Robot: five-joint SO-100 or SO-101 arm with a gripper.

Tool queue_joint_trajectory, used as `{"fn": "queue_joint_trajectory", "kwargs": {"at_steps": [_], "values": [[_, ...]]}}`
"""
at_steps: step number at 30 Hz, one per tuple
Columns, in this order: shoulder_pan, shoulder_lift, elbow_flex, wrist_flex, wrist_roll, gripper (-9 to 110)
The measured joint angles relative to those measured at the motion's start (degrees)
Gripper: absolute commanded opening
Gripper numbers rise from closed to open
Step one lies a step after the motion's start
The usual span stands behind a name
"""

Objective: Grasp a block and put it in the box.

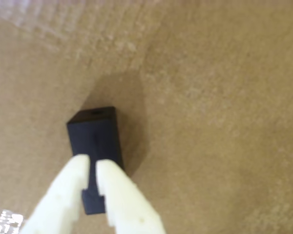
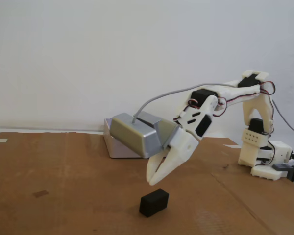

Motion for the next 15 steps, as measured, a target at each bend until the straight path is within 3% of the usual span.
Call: {"fn": "queue_joint_trajectory", "kwargs": {"at_steps": [10, 15], "values": [[0.0, 0.0, 0.0, 0.2, 0.1, 0], [0.0, -0.1, -3.6, 9.1, 0.1, 0]]}}
